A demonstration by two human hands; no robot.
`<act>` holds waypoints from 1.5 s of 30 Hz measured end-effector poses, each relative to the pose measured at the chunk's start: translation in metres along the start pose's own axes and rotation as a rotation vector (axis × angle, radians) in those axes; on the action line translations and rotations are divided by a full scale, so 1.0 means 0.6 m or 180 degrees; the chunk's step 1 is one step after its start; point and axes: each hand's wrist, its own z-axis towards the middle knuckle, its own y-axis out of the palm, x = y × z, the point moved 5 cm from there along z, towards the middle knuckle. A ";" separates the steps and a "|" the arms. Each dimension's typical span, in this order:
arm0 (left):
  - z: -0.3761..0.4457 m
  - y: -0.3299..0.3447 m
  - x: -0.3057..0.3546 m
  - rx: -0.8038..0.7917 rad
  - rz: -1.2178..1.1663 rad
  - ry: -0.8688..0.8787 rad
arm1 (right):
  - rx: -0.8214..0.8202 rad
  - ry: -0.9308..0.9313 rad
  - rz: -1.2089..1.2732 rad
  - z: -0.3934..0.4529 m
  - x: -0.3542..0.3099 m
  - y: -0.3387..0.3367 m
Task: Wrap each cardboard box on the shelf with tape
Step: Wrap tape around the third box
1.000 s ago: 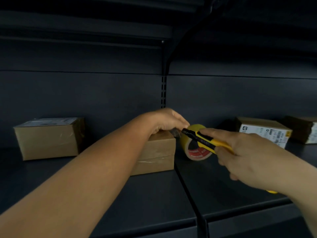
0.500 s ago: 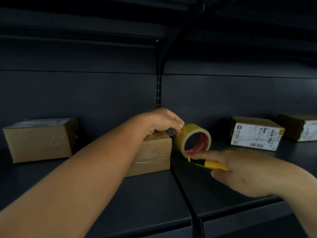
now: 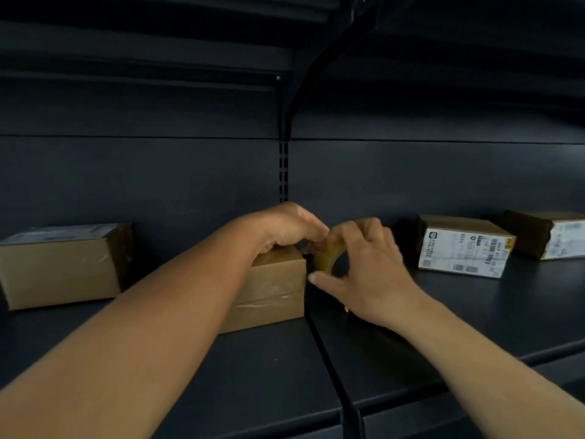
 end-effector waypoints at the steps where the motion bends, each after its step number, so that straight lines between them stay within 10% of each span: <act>1: -0.001 -0.001 0.000 -0.0006 0.0000 -0.0005 | -0.0023 0.0077 -0.0064 0.008 -0.005 0.008; 19: 0.008 -0.005 -0.013 -0.0078 0.0027 0.0000 | 0.0473 -0.0553 -0.0581 0.051 0.002 0.035; 29: 0.000 0.000 -0.013 -0.0255 0.0152 -0.0210 | 0.0558 0.0700 0.1044 0.067 0.105 0.017; 45: -0.003 0.018 0.019 -0.0914 0.2690 -0.0740 | 0.0581 0.0519 0.1266 0.059 0.103 0.017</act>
